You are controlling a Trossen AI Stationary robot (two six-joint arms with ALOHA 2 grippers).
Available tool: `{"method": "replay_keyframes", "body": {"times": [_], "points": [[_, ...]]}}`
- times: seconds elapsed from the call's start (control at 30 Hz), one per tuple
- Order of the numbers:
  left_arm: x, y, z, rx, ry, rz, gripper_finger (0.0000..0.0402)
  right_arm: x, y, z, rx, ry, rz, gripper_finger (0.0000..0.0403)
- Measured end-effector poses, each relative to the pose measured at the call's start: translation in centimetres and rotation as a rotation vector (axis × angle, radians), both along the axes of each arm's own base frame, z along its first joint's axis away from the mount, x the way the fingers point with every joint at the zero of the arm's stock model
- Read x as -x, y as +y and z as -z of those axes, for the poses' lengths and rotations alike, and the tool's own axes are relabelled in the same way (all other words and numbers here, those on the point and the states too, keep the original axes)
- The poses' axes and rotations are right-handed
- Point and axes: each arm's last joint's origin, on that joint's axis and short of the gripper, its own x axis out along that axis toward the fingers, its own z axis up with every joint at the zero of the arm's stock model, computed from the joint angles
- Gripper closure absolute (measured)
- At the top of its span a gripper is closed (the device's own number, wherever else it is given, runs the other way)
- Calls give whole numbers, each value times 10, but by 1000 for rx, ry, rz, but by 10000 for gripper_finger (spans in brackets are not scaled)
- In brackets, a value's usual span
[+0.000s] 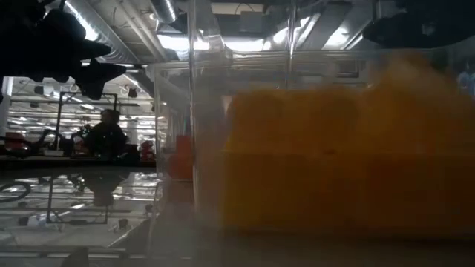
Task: Sort blocks
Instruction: Put the yellow game piece into the bottom transparent bin
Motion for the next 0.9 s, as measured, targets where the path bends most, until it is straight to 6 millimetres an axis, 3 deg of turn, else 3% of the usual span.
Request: {"method": "replay_keyframes", "body": {"times": [0.2,0.47,0.63,0.77,0.9], "points": [[0,0,0,0,0,0,180,-2,2,4,-21,2,0,256],[0,0,0,0,0,0,180,-10,5,-38,-104,-136,43,255],[0,0,0,0,0,0,180,-18,11,-65,-265,-246,83,255],[0,0,0,0,0,0,180,-30,18,-73,-404,-348,61,255],[0,0,0,0,0,0,180,-42,24,-69,-437,-380,49,255]]}}
